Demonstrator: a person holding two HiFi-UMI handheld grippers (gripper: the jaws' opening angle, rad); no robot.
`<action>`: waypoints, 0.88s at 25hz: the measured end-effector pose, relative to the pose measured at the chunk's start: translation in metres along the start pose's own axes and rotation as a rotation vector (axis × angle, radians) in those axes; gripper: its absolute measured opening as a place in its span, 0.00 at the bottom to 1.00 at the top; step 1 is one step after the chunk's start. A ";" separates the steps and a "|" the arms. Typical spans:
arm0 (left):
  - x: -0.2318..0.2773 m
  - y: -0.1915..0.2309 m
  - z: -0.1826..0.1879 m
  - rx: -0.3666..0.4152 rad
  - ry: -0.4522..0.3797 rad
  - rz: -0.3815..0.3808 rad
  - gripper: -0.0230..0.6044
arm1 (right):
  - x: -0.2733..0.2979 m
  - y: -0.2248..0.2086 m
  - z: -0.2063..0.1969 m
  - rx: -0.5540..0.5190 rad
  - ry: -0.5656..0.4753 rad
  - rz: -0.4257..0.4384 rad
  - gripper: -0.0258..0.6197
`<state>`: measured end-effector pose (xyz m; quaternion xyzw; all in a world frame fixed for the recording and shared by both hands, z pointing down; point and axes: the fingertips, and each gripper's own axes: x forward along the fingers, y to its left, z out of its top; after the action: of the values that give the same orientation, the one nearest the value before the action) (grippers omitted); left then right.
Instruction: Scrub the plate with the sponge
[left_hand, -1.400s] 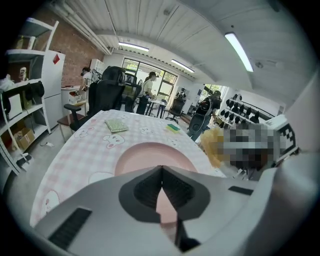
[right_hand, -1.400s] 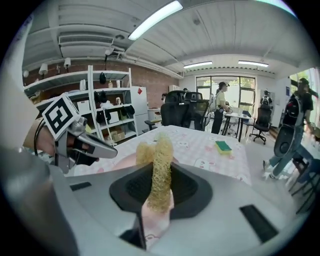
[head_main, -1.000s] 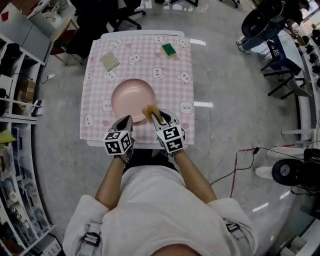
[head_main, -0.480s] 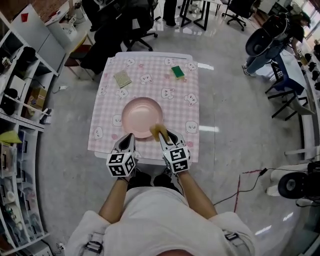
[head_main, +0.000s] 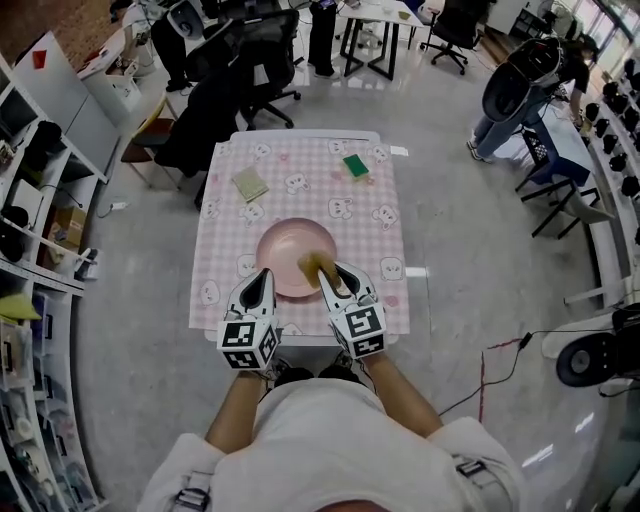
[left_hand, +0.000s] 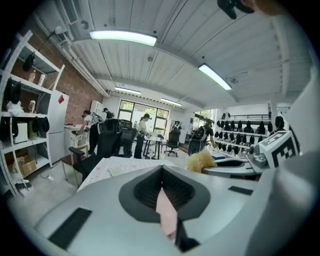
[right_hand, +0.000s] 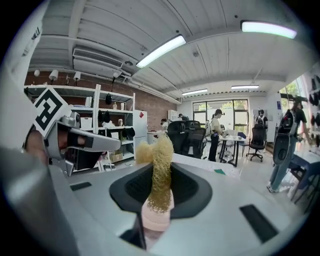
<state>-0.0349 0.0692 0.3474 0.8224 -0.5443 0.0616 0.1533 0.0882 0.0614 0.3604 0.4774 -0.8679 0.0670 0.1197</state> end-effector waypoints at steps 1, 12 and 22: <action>-0.003 0.002 0.008 0.009 -0.016 -0.001 0.05 | -0.002 0.001 0.010 -0.014 -0.015 -0.007 0.17; -0.034 0.019 0.097 0.109 -0.210 0.021 0.05 | -0.029 -0.018 0.106 -0.068 -0.213 -0.111 0.17; -0.037 0.015 0.112 0.150 -0.247 0.030 0.05 | -0.045 -0.040 0.126 -0.082 -0.251 -0.187 0.17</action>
<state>-0.0707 0.0609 0.2344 0.8247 -0.5651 0.0026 0.0224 0.1274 0.0476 0.2267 0.5554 -0.8299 -0.0398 0.0355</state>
